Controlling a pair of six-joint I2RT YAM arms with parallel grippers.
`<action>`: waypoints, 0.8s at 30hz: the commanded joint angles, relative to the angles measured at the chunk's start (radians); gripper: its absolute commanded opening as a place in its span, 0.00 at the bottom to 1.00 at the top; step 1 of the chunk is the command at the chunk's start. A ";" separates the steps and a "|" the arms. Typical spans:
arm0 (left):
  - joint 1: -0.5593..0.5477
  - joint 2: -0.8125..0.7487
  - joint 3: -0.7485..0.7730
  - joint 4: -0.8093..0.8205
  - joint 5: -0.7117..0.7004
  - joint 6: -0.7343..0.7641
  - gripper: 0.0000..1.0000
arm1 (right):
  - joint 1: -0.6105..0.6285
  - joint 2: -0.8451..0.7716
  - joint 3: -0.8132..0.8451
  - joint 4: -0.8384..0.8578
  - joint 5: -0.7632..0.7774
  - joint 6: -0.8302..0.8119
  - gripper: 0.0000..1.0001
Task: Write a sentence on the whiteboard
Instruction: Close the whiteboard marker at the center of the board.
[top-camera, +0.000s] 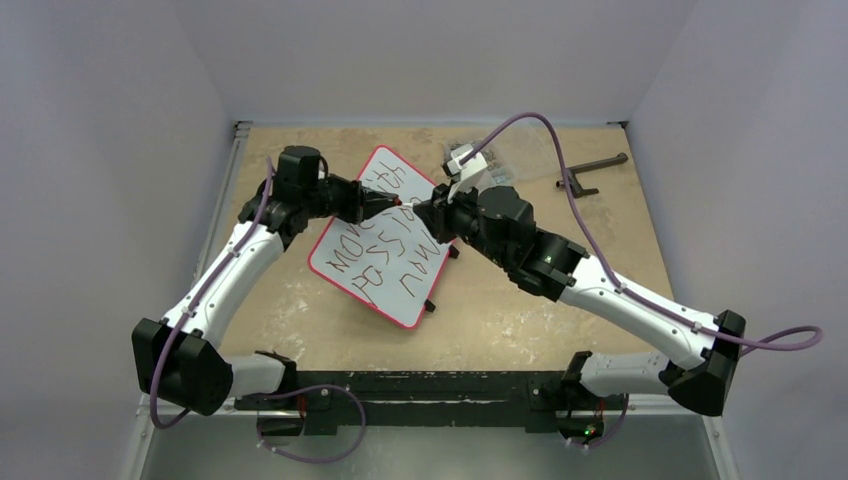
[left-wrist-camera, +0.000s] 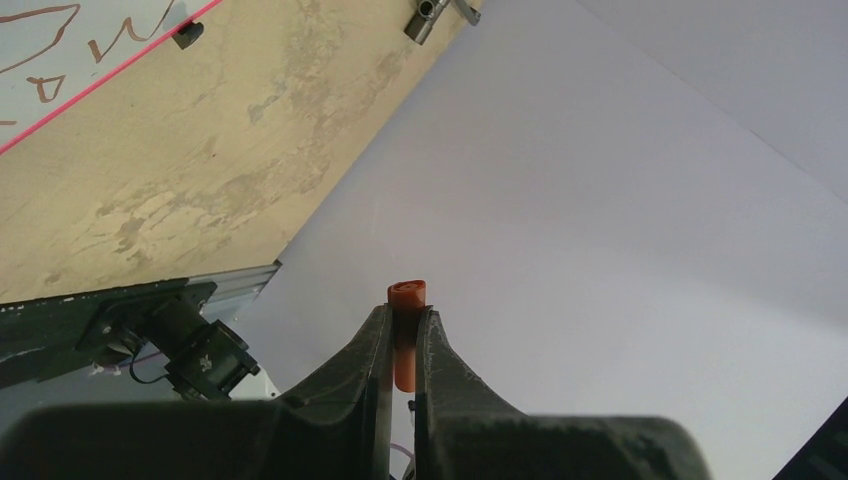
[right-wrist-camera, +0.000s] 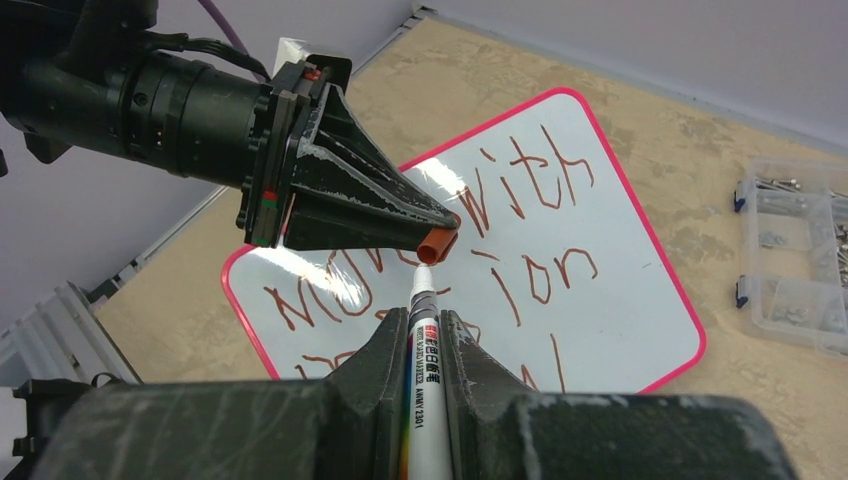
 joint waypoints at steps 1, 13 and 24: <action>0.012 -0.015 0.002 0.044 0.021 -0.021 0.00 | 0.006 0.003 0.044 0.054 0.019 -0.009 0.00; 0.014 -0.005 -0.001 0.057 0.024 -0.019 0.00 | 0.007 0.024 0.051 0.058 0.033 -0.009 0.00; 0.014 -0.003 -0.010 0.062 0.029 -0.020 0.00 | 0.007 0.022 0.058 0.060 0.036 -0.009 0.00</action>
